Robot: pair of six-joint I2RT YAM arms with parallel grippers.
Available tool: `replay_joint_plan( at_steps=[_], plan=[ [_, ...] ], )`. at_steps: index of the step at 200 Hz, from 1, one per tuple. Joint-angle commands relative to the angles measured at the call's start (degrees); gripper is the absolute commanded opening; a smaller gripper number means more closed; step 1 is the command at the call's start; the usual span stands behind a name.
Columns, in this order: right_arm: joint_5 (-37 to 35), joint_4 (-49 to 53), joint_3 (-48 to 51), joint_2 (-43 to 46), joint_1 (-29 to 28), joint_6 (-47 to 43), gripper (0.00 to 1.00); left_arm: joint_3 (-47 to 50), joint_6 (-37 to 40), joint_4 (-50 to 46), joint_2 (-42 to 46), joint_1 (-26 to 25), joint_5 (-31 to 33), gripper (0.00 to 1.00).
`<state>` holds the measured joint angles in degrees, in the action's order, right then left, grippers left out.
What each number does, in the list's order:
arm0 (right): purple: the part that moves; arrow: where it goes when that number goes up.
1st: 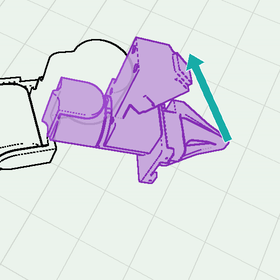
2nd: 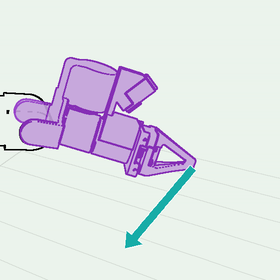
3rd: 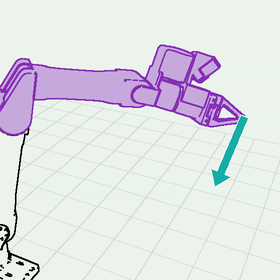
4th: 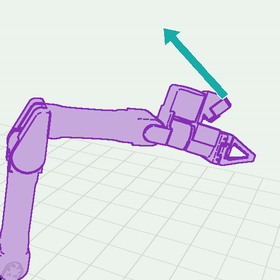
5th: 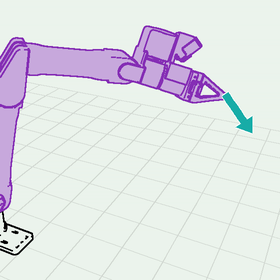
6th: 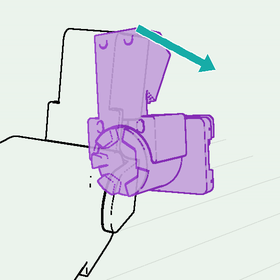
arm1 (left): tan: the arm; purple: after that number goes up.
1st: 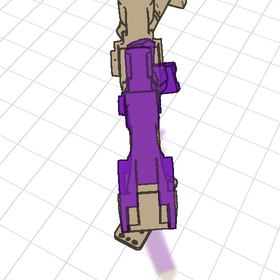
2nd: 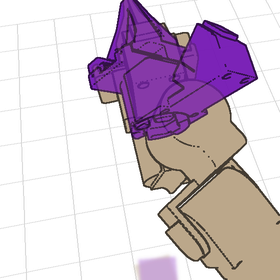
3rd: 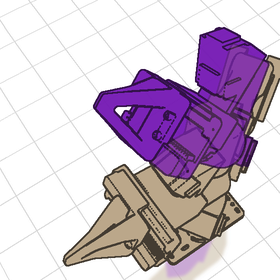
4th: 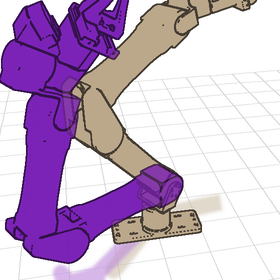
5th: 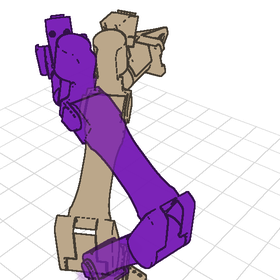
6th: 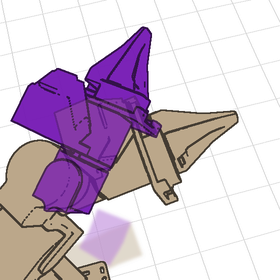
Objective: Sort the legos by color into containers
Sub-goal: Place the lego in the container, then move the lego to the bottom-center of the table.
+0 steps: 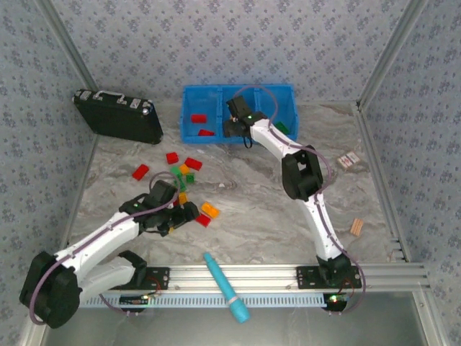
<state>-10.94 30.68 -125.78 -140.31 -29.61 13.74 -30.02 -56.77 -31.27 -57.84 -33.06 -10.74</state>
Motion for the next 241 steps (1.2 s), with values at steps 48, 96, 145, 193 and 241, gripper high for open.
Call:
replay_joint_plan(
  at_steps=[48, 96, 145, 193, 241],
  plan=[
    [5.2, -7.7, 13.7, 15.2, -0.5, -3.8, 0.86, 0.7, -9.5, 5.1, -4.7, -2.1, 1.5, 0.89],
    [9.0, -10.0, 17.2, 19.5, -0.4, -3.6, 0.82, -1.6, -11.7, 6.9, -11.3, -7.3, 3.5, 0.88],
    [8.8, -11.0, 23.8, 26.4, -0.6, -4.8, 0.77, -2.3, -13.1, 7.5, -12.8, -8.2, 8.8, 0.87],
    [9.1, -12.4, 33.3, 33.8, -0.1, -4.7, 0.76, -5.3, -13.0, 9.0, -17.0, -8.1, 9.1, 0.87],
    [9.1, -14.6, 41.1, 38.1, 0.2, -4.0, 0.75, -7.6, -12.1, 7.7, -18.4, -8.4, 10.0, 0.85]
  ],
)
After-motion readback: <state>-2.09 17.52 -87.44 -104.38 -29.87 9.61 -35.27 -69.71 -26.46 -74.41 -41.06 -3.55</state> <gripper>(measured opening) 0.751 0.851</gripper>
